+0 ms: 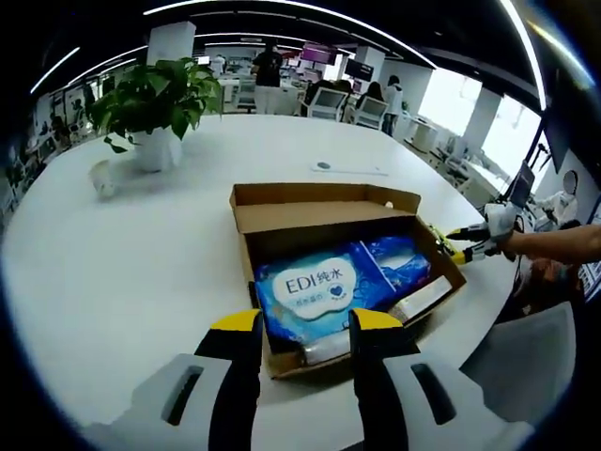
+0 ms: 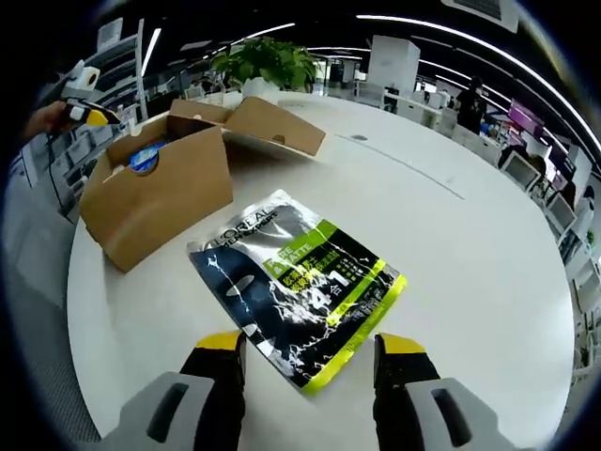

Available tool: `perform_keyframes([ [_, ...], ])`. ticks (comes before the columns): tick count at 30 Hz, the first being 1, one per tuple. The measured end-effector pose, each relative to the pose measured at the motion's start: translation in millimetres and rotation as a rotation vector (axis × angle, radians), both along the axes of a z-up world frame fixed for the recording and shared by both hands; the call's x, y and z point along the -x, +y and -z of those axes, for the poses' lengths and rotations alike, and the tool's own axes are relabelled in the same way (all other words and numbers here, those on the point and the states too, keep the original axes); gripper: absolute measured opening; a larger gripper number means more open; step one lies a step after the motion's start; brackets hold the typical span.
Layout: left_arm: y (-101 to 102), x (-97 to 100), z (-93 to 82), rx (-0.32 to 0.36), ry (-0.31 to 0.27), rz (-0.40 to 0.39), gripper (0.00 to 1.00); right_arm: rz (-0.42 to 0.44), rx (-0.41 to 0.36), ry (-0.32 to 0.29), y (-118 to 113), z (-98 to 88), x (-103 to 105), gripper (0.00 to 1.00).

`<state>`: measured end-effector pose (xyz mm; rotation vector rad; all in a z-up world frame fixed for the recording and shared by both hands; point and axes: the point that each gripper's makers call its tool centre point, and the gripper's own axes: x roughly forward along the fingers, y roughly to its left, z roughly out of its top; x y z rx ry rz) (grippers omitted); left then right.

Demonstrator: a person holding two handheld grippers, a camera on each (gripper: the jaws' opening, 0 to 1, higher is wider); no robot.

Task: Operate the shoe box by opening the lid, removing the specified soft item, and placing it in the target area until the item is outside and the box remains undamaged.

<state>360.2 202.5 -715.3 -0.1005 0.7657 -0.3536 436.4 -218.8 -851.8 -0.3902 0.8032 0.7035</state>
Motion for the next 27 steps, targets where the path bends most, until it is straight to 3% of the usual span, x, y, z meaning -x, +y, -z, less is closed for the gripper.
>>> perform_keyframes([
  [8, 2.7, -2.5, 0.6, -0.003, -0.005, 0.003, 0.37, 0.000, -0.008, -0.016, 6.3, -10.9, 4.2, 0.54],
  [19, 1.9, -9.8, 8.1, -0.030, 0.002, 0.031, 0.37, -0.002, -0.038, -0.063, 25.9, -40.1, 6.3, 0.53],
  [27, -5.4, -11.4, 13.5, -0.038, 0.005, 0.067, 0.37, -0.009, -0.098, -0.095, 52.7, -66.6, 9.1, 0.51],
])
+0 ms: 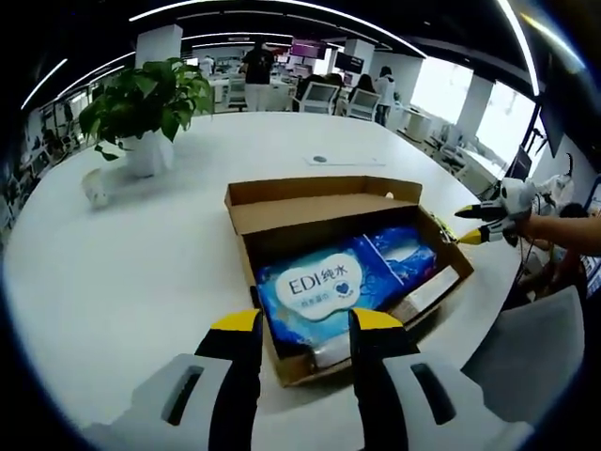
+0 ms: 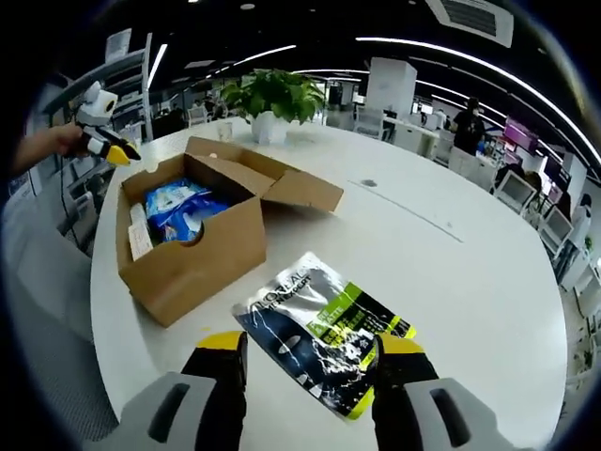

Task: Operate the shoe box by opening the lid, removing the specified soft item, and placing it in the target area until the item is outside and the box remains undamaged.

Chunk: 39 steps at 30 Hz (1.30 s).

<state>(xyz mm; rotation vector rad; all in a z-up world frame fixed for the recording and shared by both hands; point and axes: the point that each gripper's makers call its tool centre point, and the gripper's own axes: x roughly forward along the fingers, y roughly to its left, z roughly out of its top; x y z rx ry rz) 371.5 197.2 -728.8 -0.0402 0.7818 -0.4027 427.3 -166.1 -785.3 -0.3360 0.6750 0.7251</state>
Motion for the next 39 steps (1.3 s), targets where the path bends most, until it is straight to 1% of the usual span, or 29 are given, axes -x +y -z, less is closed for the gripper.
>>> perform_keyframes([
  [5, -5.5, -2.0, 2.9, -0.008, 0.003, 0.023, 0.37, -0.020, -0.026, -0.016, 19.6, -14.4, 2.8, 0.50],
  [11, -11.4, -5.5, 3.4, -0.004, -0.002, 0.043, 0.37, -0.028, -0.080, -0.031, 47.8, -32.9, 2.7, 0.48],
  [17, -13.8, -8.2, 5.1, -0.010, 0.000, 0.068, 0.37, -0.062, -0.101, -0.041, 74.0, -42.1, 5.6, 0.47],
  [30, -15.1, -10.6, 8.9, -0.014, 0.004, 0.083, 0.37, -0.129, -0.156, -0.009, 129.0, -34.5, 13.6, 0.41],
  [39, -17.1, -7.3, 12.4, -0.018, 0.010, 0.088, 0.38, -0.161, -0.181, 0.032, 155.5, -26.1, 22.6, 0.34],
])
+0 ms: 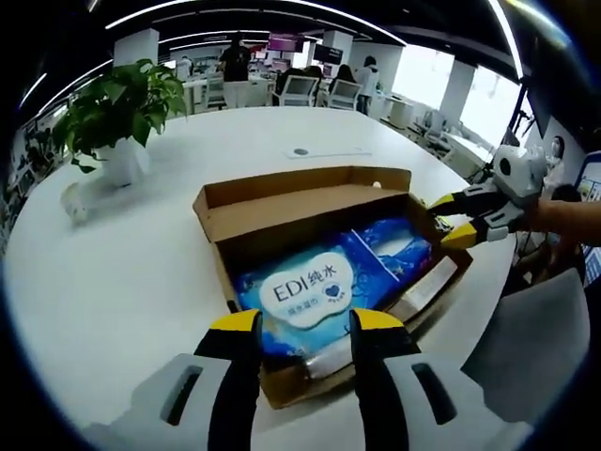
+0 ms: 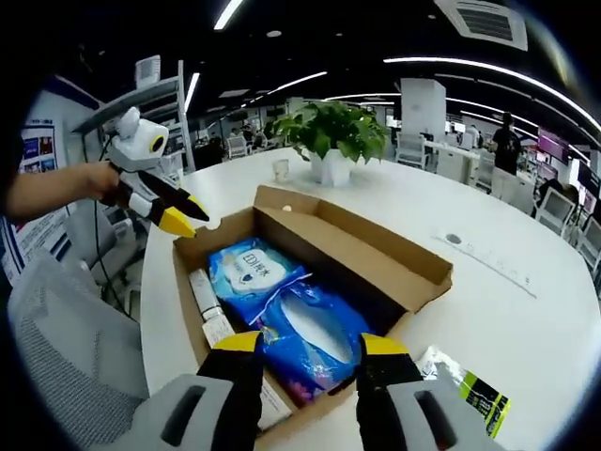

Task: Operate the shoe box by opening the lid, removing the specified soft item, and placing it in the target area until the item is outside and the box remains undamaged.

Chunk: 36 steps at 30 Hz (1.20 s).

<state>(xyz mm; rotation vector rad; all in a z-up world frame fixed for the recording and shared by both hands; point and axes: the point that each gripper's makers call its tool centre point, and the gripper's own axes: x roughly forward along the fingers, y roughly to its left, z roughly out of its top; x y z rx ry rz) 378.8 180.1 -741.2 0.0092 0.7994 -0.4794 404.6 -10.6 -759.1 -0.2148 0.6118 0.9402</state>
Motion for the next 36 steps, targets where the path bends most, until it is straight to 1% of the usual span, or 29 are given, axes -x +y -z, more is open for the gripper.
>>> perform_keyframes([
  [6, -0.7, 0.1, 0.3, 0.004, 0.000, 0.001, 0.38, -0.019, -0.012, 0.038, 16.0, 6.8, 7.9, 0.30],
  [11, -1.2, -1.0, 0.4, 0.004, -0.002, 0.006, 0.38, -0.024, -0.026, 0.067, 29.8, 11.9, 12.0, 0.29],
  [17, -1.8, -1.9, -0.3, 0.006, -0.007, 0.004, 0.38, -0.035, -0.024, 0.089, 40.9, 17.8, 15.1, 0.29],
  [19, -2.0, -1.8, 0.0, 0.007, -0.006, 0.003, 0.38, -0.031, -0.028, 0.108, 44.6, 20.8, 15.8, 0.29],
  [20, -2.1, -1.4, 0.3, 0.008, -0.006, 0.003, 0.38, -0.030, -0.025, 0.108, 46.0, 22.0, 15.1, 0.29],
  [21, -2.2, -1.3, 0.5, 0.008, -0.006, 0.002, 0.38, -0.031, -0.013, 0.094, 45.3, 22.0, 13.6, 0.29],
  [24, -2.3, -0.8, 1.2, 0.008, -0.005, 0.001, 0.38, -0.018, -0.030, 0.065, 46.0, 15.5, 6.6, 0.27],
  [26, -2.1, -1.3, 1.5, 0.010, -0.007, 0.000, 0.38, -0.025, -0.033, 0.083, 49.3, 14.8, 8.2, 0.28],
  [36, -2.0, -0.2, 3.9, 0.019, -0.006, -0.006, 0.38, -0.047, -0.008, 0.113, 62.2, 24.1, 12.9, 0.27],
])
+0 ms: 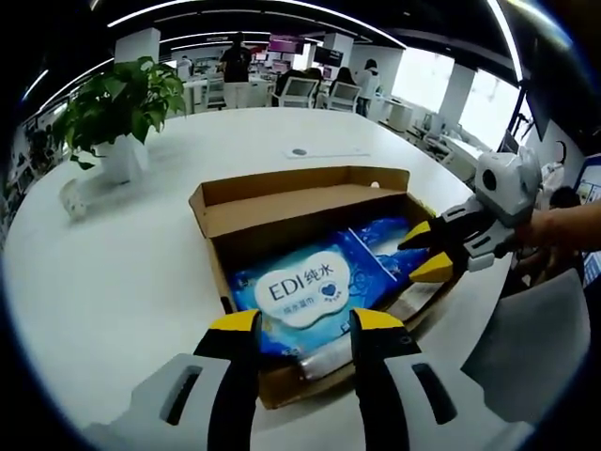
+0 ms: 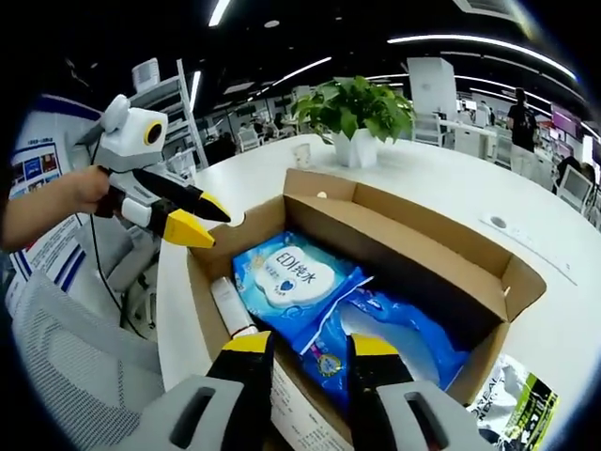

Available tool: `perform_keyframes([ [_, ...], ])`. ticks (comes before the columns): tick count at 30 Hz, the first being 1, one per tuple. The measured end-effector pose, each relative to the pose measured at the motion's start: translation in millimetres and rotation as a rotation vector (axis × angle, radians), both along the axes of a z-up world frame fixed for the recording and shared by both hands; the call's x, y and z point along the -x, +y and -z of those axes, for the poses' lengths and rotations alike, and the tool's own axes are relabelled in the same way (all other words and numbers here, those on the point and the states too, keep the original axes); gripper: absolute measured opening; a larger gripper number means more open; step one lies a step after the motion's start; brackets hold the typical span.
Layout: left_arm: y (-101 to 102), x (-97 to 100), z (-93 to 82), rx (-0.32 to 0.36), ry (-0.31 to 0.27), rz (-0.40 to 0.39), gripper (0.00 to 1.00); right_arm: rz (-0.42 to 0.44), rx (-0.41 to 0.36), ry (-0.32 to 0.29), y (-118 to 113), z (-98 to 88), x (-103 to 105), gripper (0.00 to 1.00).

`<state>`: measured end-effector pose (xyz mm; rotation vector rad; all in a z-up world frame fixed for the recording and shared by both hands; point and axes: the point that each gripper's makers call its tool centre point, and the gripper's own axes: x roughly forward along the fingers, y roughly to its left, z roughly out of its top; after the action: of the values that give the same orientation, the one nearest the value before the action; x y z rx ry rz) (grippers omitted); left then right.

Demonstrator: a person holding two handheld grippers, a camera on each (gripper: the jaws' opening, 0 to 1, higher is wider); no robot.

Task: Operate the shoe box by opening the lid, removing the specified soft item, and placing it in the target area until the item is outside and the box remains undamaged.

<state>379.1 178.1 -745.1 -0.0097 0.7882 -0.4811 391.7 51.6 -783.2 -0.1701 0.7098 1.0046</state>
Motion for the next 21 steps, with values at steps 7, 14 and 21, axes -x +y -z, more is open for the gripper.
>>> perform_keyframes([
  [7, 1.8, 0.2, 1.6, 0.003, 0.002, -0.004, 0.37, -0.004, 0.002, 0.027, 8.4, 4.8, -1.1, 0.23],
  [14, 3.9, -0.3, 1.5, 0.005, 0.001, -0.008, 0.37, 0.004, 0.008, 0.066, 14.6, 14.6, -2.9, 0.21],
  [21, 7.5, 0.0, 2.9, 0.006, 0.002, -0.016, 0.37, 0.007, 0.008, 0.091, 25.4, 19.2, -6.0, 0.19],
])
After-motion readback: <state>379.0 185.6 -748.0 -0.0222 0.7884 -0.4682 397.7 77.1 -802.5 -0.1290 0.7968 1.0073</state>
